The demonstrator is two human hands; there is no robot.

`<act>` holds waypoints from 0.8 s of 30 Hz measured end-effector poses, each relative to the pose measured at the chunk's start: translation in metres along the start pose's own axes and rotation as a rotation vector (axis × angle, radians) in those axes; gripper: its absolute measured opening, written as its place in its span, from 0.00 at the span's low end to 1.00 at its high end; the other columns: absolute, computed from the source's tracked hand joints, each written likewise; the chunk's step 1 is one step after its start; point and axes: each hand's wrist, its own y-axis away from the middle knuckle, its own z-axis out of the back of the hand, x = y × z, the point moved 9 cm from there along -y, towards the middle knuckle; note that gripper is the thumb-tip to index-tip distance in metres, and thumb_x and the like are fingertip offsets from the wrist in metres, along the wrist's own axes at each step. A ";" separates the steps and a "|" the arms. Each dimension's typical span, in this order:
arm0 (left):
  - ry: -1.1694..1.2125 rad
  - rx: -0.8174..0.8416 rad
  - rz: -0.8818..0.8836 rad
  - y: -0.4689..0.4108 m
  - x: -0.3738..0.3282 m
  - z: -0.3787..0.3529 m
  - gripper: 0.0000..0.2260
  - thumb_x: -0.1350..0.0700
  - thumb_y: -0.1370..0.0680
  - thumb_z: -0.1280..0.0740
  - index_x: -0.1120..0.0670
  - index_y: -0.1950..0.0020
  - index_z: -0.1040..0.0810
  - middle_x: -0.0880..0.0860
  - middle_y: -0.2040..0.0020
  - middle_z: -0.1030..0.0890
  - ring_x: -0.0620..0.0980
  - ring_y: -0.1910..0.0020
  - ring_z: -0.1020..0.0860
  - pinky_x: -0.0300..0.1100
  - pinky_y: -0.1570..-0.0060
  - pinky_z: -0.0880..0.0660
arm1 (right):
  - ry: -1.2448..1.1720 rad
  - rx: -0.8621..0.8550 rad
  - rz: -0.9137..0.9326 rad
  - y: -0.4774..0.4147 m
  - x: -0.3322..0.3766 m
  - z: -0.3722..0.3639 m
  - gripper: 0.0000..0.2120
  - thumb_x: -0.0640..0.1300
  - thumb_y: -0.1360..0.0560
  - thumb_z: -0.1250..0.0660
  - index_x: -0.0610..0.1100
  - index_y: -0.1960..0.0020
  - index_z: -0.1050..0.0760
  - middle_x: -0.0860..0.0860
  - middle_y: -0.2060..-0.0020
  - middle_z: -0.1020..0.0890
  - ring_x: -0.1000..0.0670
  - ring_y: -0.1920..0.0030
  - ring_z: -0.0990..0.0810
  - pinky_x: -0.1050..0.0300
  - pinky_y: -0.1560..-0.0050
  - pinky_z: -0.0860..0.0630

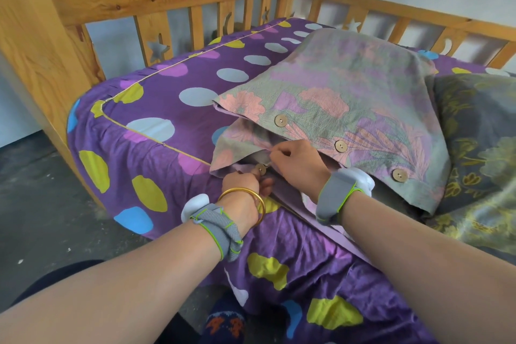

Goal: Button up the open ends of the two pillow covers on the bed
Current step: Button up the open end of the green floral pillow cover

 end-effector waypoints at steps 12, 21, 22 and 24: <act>0.159 0.086 -0.038 0.009 -0.003 -0.009 0.09 0.66 0.21 0.41 0.59 0.60 0.30 0.56 0.64 0.26 0.42 0.82 0.23 0.33 0.79 0.24 | -0.162 0.034 -0.100 -0.004 -0.009 0.005 0.17 0.36 0.28 0.40 0.44 0.74 0.36 0.48 0.75 0.37 0.52 0.70 0.41 0.59 0.73 0.41; 0.171 0.089 -0.105 0.015 -0.010 -0.007 0.10 0.68 0.22 0.40 0.58 0.62 0.31 0.56 0.72 0.23 0.43 0.81 0.23 0.33 0.77 0.24 | 0.058 0.045 0.093 0.000 0.001 -0.002 0.05 0.46 0.31 0.29 0.47 0.56 0.18 0.52 0.65 0.18 0.52 0.61 0.20 0.59 0.55 0.24; 0.148 0.085 -0.122 0.015 -0.012 -0.006 0.10 0.68 0.22 0.39 0.58 0.62 0.30 0.53 0.76 0.22 0.42 0.82 0.23 0.33 0.78 0.24 | 0.118 0.019 0.116 0.000 0.003 -0.001 0.05 0.46 0.32 0.28 0.48 0.57 0.18 0.52 0.64 0.17 0.51 0.60 0.18 0.57 0.53 0.22; 0.093 0.059 -0.157 0.014 -0.015 -0.005 0.12 0.68 0.22 0.39 0.59 0.65 0.30 0.50 0.82 0.24 0.41 0.84 0.26 0.32 0.81 0.27 | 0.282 -0.053 0.150 0.002 0.008 0.004 0.06 0.48 0.32 0.30 0.50 0.57 0.19 0.51 0.60 0.15 0.46 0.56 0.18 0.52 0.51 0.21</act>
